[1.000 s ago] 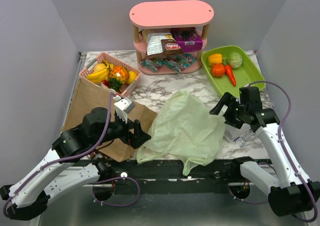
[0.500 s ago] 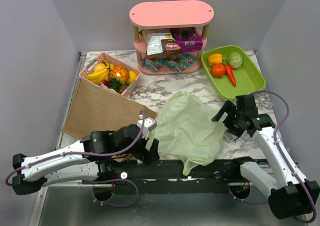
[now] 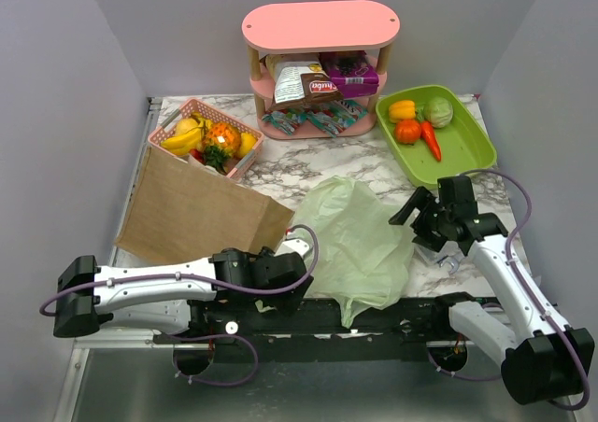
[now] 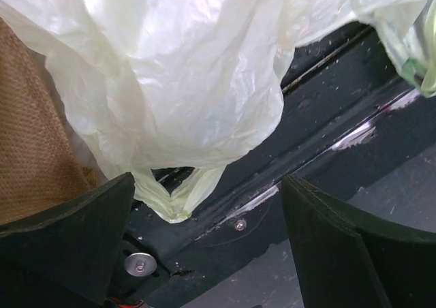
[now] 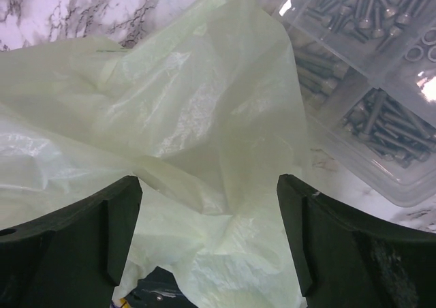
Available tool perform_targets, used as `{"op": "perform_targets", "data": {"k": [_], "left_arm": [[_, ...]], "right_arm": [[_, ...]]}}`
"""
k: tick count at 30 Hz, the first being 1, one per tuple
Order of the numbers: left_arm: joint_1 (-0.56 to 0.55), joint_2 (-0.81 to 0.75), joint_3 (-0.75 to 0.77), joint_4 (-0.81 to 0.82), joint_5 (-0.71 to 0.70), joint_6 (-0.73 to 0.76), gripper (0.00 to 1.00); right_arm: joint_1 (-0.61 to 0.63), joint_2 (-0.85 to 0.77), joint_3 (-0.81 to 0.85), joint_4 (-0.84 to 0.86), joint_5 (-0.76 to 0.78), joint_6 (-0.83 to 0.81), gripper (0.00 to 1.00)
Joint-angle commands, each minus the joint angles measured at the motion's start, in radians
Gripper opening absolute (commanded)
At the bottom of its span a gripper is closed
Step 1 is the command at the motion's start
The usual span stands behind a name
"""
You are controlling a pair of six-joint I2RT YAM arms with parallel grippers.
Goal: Place the food into the grocery bag and tie it
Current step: Adjust the grocery bag at the center of the board.
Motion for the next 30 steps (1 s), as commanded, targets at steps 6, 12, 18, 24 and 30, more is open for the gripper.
{"op": "perform_targets", "data": {"k": [6,12,18,24,30], "left_arm": [[-0.11,0.009,0.034,-0.026,-0.019,-0.021,0.93],[-0.118,0.082,-0.025,0.044,-0.01,-0.025,0.88],[-0.119,0.17,-0.041,0.084,-0.04,-0.04,0.72],[-0.117,0.243,-0.015,0.098,-0.061,-0.011,0.54],[-0.115,0.27,0.019,0.121,-0.072,0.042,0.04]], "right_arm": [[-0.002,0.05,0.026,0.114,-0.063,-0.018,0.88],[-0.002,0.091,0.074,0.085,-0.059,-0.053,0.88],[-0.002,0.058,0.065,0.051,-0.039,-0.077,0.89],[-0.001,0.044,0.029,0.049,-0.059,-0.074,0.89],[-0.002,0.052,0.003,0.079,-0.085,-0.068,0.88]]}}
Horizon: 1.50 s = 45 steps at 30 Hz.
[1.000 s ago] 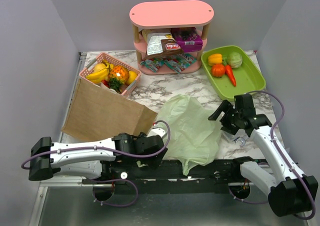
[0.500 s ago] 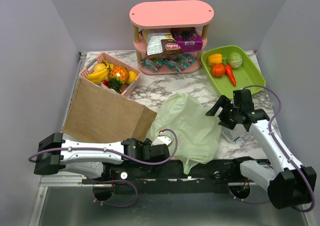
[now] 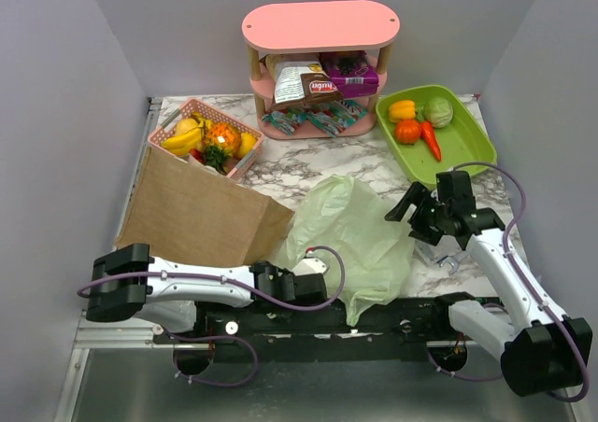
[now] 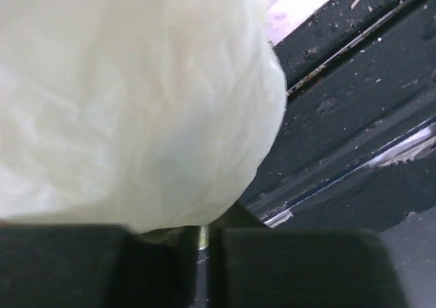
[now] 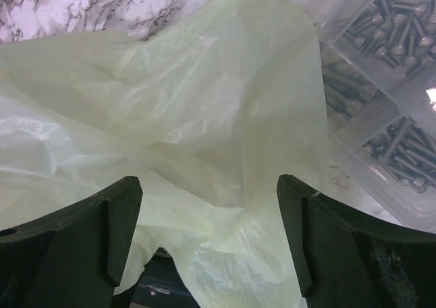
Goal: Place the food into the grocery bag and tie it
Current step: Adjust the grocery bag at the center of the board.
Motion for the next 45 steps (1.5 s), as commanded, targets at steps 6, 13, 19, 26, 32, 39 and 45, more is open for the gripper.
{"op": "perform_targets", "data": {"k": [6,13,19,26,32,39,45], "left_arm": [[0.012,-0.045,0.136,0.049,-0.047,0.086,0.0],[0.271,-0.283,0.101,0.313,0.236,0.059,0.0],[0.408,-0.413,0.056,0.486,0.354,-0.075,0.0],[0.417,-0.404,-0.008,0.651,0.383,-0.24,0.0],[0.417,-0.426,-0.068,0.741,0.378,-0.314,0.0],[0.417,-0.492,-0.115,0.742,0.331,-0.339,0.0],[0.417,-0.511,-0.172,0.774,0.334,-0.374,0.0]], "right_arm": [[-0.001,0.044,0.056,0.017,-0.035,-0.057,0.89],[-0.002,0.144,0.307,-0.084,0.032,-0.155,0.98],[-0.002,0.151,0.425,-0.177,0.11,-0.194,1.0],[-0.002,0.103,0.377,-0.185,0.102,-0.176,1.0],[-0.001,0.081,0.338,-0.187,0.113,-0.161,1.0],[-0.001,0.027,0.18,-0.161,0.121,-0.07,0.95],[-0.002,0.004,0.105,-0.076,0.062,-0.041,0.74]]}}
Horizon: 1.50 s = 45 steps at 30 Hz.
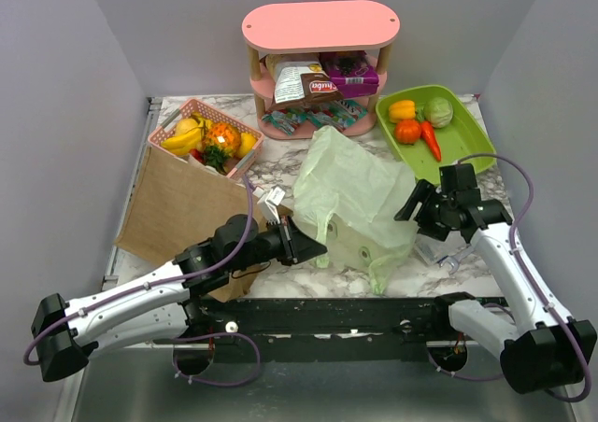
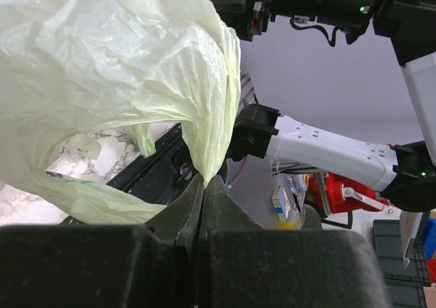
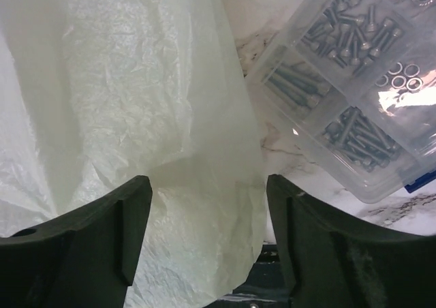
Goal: Place the food into the grocery bag and tie it
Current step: Adjust the grocery bag at the center of the board.
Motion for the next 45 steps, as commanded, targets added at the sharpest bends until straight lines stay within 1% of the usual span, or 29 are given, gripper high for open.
{"op": "perform_targets", "data": {"k": [1,2,6,11,14,16,17,19,23,25,27,29,32,34,37,42,45], "left_arm": [[0.003,-0.018,-0.049,0.053,-0.015,-0.043,0.0],[0.003,-0.02,-0.055,0.054,-0.015,-0.046,0.0],[0.003,-0.028,-0.072,0.058,-0.015,-0.06,0.0],[0.002,-0.049,-0.122,0.097,-0.015,-0.096,0.0],[0.002,-0.056,-0.139,0.105,-0.016,-0.099,0.0],[0.0,-0.064,-0.157,0.127,-0.016,-0.096,0.0],[0.0,-0.066,-0.165,0.139,-0.018,-0.093,0.0],[0.0,-0.069,-0.178,0.154,-0.025,-0.089,0.0],[0.0,-0.062,-0.202,0.201,-0.027,-0.081,0.0],[0.0,-0.053,-0.207,0.218,-0.028,-0.074,0.0],[0.0,-0.046,-0.209,0.229,-0.028,-0.069,0.0],[0.0,-0.043,-0.212,0.237,-0.03,-0.071,0.03],[0.0,-0.047,-0.217,0.235,-0.038,-0.076,0.02],[0.0,-0.05,-0.221,0.227,-0.048,-0.089,0.0],[0.0,-0.044,-0.217,0.203,-0.054,-0.1,0.0],[0.0,-0.03,-0.211,0.2,-0.049,-0.092,0.0],[0.0,-0.031,-0.214,0.203,-0.054,-0.091,0.0]], "right_arm": [[-0.001,0.001,-0.008,0.085,-0.035,0.035,0.7],[-0.003,0.015,0.0,0.102,-0.042,0.029,0.66],[-0.001,0.086,0.041,0.186,-0.071,-0.006,0.56],[-0.002,0.217,0.133,0.231,-0.028,-0.029,0.55],[-0.002,0.276,0.2,0.214,-0.027,-0.054,0.62],[-0.002,0.294,0.247,0.197,-0.02,-0.074,0.73],[-0.002,0.298,0.266,0.186,-0.016,-0.085,0.81],[-0.002,0.298,0.307,0.165,0.0,-0.104,0.92],[-0.002,0.289,0.367,0.134,0.035,-0.134,1.0],[-0.001,0.277,0.38,0.133,0.077,-0.135,1.0],[-0.001,0.248,0.372,0.148,0.168,-0.116,1.0],[-0.001,0.201,0.33,0.215,0.215,-0.1,1.0],[-0.002,0.122,0.25,0.333,0.213,-0.107,1.0],[-0.002,0.102,0.233,0.368,0.211,-0.108,1.0],[-0.003,0.126,0.246,0.359,0.259,-0.055,1.0],[-0.004,0.241,0.332,0.302,0.213,-0.065,1.0],[-0.004,0.278,0.358,0.325,0.202,-0.038,1.0]]}}
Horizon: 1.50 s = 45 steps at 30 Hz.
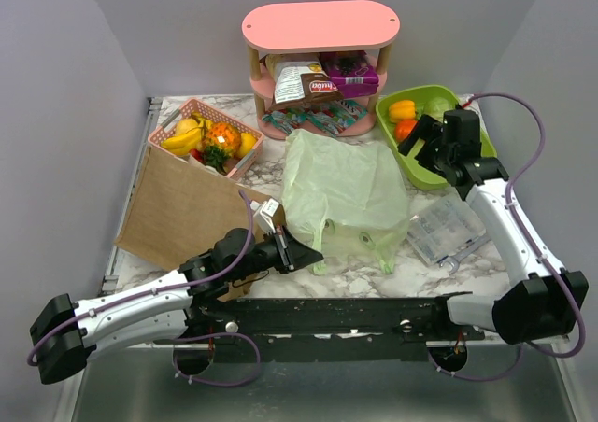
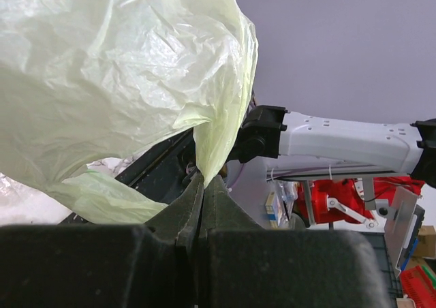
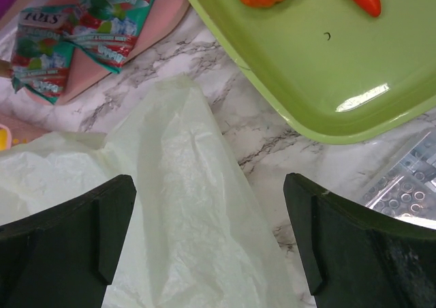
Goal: Place the food into the grocery bag and tie it
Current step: Adjust the grocery bag at the center of the board, then pick up the fake vegetable from the bin.
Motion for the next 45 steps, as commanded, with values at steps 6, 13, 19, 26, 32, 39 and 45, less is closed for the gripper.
{"op": "perform_targets", "data": {"k": [6,13,19,26,32,39,45], "left_arm": [[0.0,-0.015,-0.017,0.013,-0.032,0.002,0.0],[0.0,-0.04,-0.024,-0.016,-0.057,0.006,0.0],[0.002,-0.063,-0.036,-0.024,-0.066,0.004,0.0],[0.002,-0.06,-0.032,-0.02,-0.053,0.023,0.0],[0.002,-0.073,-0.045,-0.005,-0.053,0.026,0.0],[0.002,-0.094,-0.057,-0.007,-0.062,0.025,0.0],[0.002,-0.107,-0.053,-0.056,-0.093,0.012,0.0]], "right_arm": [[-0.004,0.135,0.12,0.06,0.023,0.082,1.0],[-0.071,0.27,0.156,0.167,-0.049,0.134,1.0],[-0.1,0.375,0.215,0.18,-0.047,0.16,1.0],[-0.178,0.478,0.213,0.217,-0.165,0.225,1.0],[-0.201,0.552,0.242,0.236,-0.166,0.235,1.0],[-0.21,0.642,0.283,0.25,-0.16,0.256,1.0],[-0.218,0.702,0.289,0.312,-0.178,0.289,0.99]]}}
